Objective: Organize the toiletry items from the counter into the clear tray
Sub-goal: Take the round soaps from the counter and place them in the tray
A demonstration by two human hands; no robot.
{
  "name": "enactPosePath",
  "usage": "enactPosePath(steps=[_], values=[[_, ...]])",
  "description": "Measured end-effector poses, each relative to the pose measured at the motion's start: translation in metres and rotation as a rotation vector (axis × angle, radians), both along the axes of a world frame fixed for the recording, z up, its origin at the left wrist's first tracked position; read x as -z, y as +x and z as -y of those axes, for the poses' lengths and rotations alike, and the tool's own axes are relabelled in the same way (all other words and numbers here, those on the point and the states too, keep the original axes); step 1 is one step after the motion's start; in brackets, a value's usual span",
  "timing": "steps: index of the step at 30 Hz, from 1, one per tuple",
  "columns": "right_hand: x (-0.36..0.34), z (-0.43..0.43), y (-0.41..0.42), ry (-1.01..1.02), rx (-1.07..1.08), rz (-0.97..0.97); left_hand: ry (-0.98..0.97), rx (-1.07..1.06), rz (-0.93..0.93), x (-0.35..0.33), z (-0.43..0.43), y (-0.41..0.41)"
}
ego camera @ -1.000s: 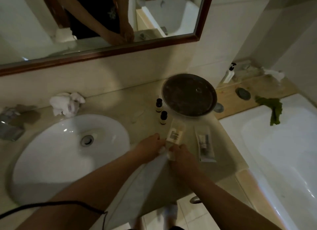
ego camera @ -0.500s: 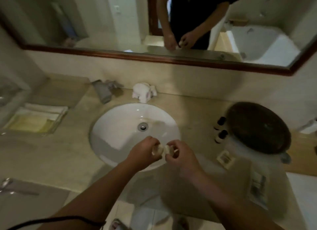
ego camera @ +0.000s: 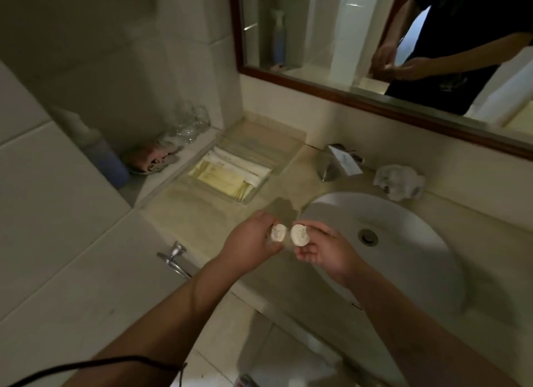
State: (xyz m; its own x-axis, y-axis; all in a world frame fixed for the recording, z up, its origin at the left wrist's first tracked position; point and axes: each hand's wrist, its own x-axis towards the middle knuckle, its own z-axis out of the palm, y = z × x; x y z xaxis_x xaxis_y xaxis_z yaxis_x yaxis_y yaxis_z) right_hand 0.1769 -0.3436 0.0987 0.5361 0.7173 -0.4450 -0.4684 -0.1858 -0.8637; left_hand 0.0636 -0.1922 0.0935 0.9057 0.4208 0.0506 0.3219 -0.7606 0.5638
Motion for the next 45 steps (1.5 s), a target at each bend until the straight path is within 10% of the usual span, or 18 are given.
enactPosePath(steps=[21, 45], values=[[0.038, -0.2, 0.073, -0.178, -0.441, 0.66, 0.032, -0.438, -0.137, 0.019, -0.146, 0.026], [0.067, -0.294, 0.132, -0.572, -1.082, 1.371, 0.184, -0.407, -0.422, 0.08, -0.182, 0.089]])
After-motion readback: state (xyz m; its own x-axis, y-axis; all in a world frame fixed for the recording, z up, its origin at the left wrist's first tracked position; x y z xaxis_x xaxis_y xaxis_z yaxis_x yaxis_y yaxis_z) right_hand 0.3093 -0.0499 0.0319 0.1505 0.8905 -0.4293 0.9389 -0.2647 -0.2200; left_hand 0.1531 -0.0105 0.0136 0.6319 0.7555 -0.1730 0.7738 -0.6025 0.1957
